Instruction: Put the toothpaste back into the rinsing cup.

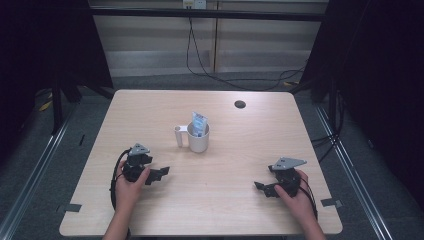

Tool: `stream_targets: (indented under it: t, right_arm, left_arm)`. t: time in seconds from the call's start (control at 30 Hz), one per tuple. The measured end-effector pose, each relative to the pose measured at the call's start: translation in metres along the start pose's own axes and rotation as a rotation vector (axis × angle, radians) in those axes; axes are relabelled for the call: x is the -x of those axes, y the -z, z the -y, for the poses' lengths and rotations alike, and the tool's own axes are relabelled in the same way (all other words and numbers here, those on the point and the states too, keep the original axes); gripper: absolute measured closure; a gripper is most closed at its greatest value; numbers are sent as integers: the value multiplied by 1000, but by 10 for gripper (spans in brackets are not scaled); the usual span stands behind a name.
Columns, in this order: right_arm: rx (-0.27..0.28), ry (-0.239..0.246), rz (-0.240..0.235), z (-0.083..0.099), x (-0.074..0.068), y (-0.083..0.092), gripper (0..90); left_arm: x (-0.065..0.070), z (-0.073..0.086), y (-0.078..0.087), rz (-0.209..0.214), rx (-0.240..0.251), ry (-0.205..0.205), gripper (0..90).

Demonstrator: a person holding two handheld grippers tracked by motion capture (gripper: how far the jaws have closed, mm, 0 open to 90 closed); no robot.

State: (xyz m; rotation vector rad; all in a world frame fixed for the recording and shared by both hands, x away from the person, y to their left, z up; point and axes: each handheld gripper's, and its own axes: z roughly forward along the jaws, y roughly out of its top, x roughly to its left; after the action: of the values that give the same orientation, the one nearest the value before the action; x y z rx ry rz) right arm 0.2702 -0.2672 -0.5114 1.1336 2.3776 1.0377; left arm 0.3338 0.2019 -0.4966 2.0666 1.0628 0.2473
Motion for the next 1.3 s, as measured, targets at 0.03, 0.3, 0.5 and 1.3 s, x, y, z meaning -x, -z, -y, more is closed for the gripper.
stream_targets:
  t: [0.03,0.3,0.5,1.3]
  right_arm:
    - [0,0,0,0,0,0,147]
    - [0,0,0,0,0,0,147]
    - [0,0,0,0,0,0,147]
    - [1,2,-1,0,0,0,147]
  left_arm:
    - [-1,2,-1,-2,0,5,164]
    - [1,8,-2,-30,-17,-18,164]
    - [3,10,-3,-42,-11,-35,164]
    - [11,15,-6,-99,-3,-110,145]
